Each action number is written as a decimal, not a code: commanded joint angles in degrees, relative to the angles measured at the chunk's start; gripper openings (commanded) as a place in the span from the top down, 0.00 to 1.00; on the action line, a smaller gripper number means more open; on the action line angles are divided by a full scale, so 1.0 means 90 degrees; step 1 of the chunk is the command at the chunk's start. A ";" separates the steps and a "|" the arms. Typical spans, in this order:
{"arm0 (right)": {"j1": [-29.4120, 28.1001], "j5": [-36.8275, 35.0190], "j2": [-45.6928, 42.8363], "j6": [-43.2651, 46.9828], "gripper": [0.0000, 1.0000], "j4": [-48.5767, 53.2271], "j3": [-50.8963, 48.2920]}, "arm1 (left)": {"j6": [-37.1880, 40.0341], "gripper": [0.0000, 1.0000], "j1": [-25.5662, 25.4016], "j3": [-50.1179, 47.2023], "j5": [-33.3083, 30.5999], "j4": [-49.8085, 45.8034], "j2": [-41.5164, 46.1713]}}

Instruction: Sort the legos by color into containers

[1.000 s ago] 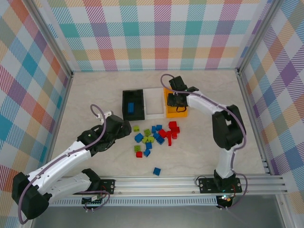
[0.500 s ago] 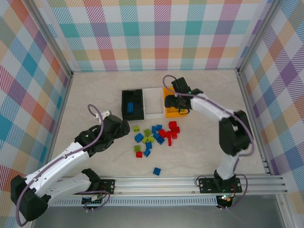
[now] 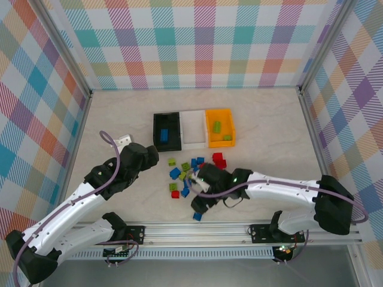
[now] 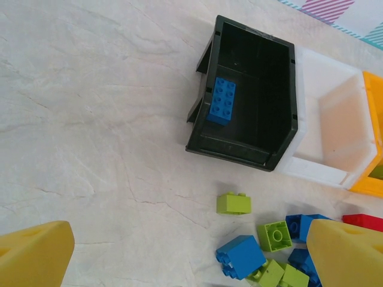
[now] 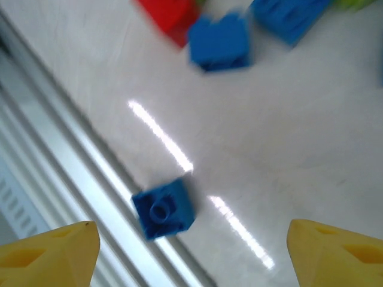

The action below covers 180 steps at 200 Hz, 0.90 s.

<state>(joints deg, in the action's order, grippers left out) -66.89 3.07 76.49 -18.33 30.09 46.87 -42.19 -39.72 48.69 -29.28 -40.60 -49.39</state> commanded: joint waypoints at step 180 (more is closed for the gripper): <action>-0.1083 -0.0972 0.1864 0.0545 0.51 -0.0471 0.0339 | -0.0002 0.00 0.0039 -0.0079 -0.0155 -0.0247 0.0128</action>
<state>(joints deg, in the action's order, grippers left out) -76.20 -5.85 92.49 -13.67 26.00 49.19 -42.24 -39.66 48.58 -29.67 -42.06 -48.88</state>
